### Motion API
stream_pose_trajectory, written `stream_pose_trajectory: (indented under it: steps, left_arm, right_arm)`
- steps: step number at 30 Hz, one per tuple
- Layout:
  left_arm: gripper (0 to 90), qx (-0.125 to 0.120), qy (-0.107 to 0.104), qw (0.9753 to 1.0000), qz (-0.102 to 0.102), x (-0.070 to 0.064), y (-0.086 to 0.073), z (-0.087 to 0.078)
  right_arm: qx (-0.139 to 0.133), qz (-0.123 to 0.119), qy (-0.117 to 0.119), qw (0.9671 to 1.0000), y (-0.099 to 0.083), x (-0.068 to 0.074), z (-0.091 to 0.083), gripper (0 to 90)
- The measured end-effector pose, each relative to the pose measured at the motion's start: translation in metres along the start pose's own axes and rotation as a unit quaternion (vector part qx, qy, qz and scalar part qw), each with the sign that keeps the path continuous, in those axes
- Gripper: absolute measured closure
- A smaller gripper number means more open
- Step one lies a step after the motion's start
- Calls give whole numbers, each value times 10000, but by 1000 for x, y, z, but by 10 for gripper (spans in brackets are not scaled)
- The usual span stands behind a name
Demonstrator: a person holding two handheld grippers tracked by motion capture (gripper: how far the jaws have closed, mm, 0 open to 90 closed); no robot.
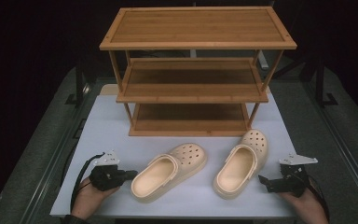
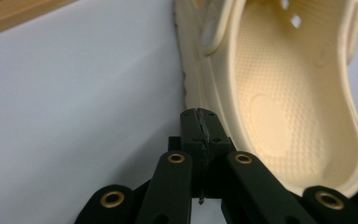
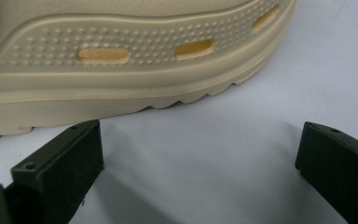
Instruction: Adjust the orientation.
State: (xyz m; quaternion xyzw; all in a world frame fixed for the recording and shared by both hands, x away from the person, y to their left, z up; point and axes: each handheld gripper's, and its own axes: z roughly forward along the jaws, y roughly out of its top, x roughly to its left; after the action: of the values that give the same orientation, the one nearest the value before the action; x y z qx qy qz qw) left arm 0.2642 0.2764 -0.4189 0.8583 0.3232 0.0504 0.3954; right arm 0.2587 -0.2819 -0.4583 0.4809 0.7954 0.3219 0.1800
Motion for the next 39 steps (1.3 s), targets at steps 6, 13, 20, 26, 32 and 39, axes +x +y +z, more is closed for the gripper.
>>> stream_pose_trajectory:
  steps: [6,13,20,26,32,39]
  left_arm:
    - [826,-30,125,9999,45,-3,4,-4]
    - [708,-280,143,9994,111,0,21,-7]
    - [651,-425,-39,9986,304,-7,41,5]
    - [592,-388,-184,9979,491,-16,55,26]
    - [582,-440,-167,9975,529,-19,64,36]
    - [607,-505,-190,9973,507,-17,72,47]
  right_arm:
    - [-5,-5,1,10000,0,0,0,4]
    - [-3,-3,1,10000,0,0,0,3]
    - [-8,-1,2,10000,0,0,0,3]
    - [-8,-2,0,10000,0,0,0,3]
    - [-9,2,1,10000,0,0,0,3]
    - [-10,4,1,10000,0,0,0,4]
